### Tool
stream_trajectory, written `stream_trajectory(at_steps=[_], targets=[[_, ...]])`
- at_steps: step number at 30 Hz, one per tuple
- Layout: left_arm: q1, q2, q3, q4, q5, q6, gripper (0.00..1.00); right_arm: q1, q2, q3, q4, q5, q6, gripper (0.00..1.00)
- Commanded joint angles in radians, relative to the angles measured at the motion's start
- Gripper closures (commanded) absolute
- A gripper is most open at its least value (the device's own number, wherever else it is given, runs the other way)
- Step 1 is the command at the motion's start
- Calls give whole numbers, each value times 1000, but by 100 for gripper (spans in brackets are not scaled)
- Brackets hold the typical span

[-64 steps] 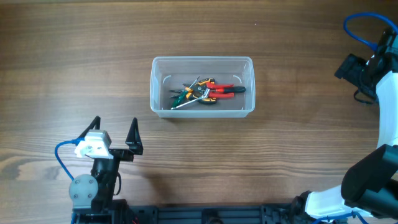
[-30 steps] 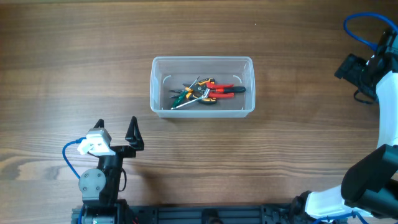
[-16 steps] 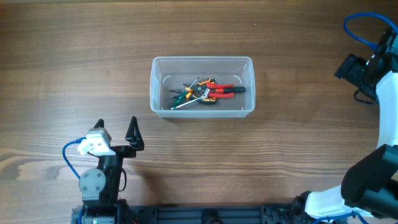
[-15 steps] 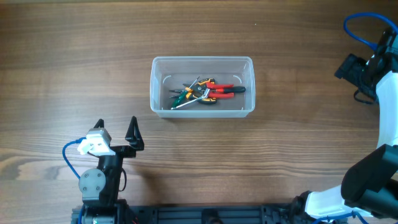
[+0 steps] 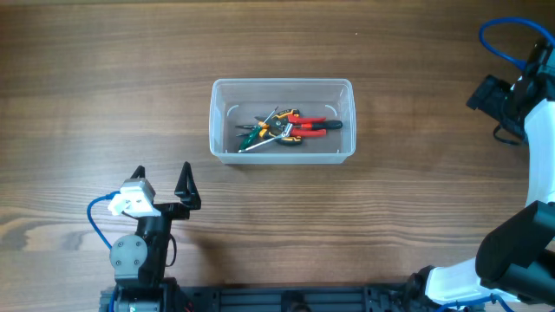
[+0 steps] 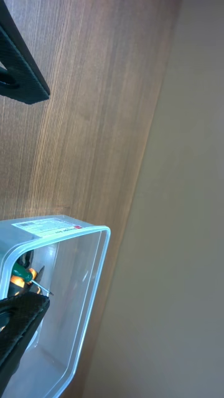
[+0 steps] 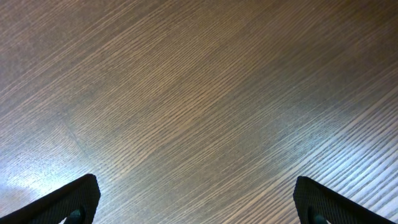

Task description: Pack container

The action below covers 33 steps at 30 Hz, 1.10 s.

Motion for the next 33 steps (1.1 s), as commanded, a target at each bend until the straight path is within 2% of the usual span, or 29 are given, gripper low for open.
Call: stream_trajectory(at_steps=[1, 12, 15, 23, 33], targets=[[6, -10, -5, -6, -6, -10, 0, 3, 0, -6, 2, -1, 12, 0], [6, -10, -5, -6, -6, -10, 0, 3, 0, -6, 4, 0, -24, 0], [6, -10, -5, -6, -6, -10, 0, 3, -18, -6, 50, -1, -23, 0], [6, -10, -5, -6, -6, -10, 0, 40, -196, -6, 309, -1, -23, 0], [6, -10, -5, -6, -6, -10, 0, 182, -486, -17, 342, 26, -22, 0]])
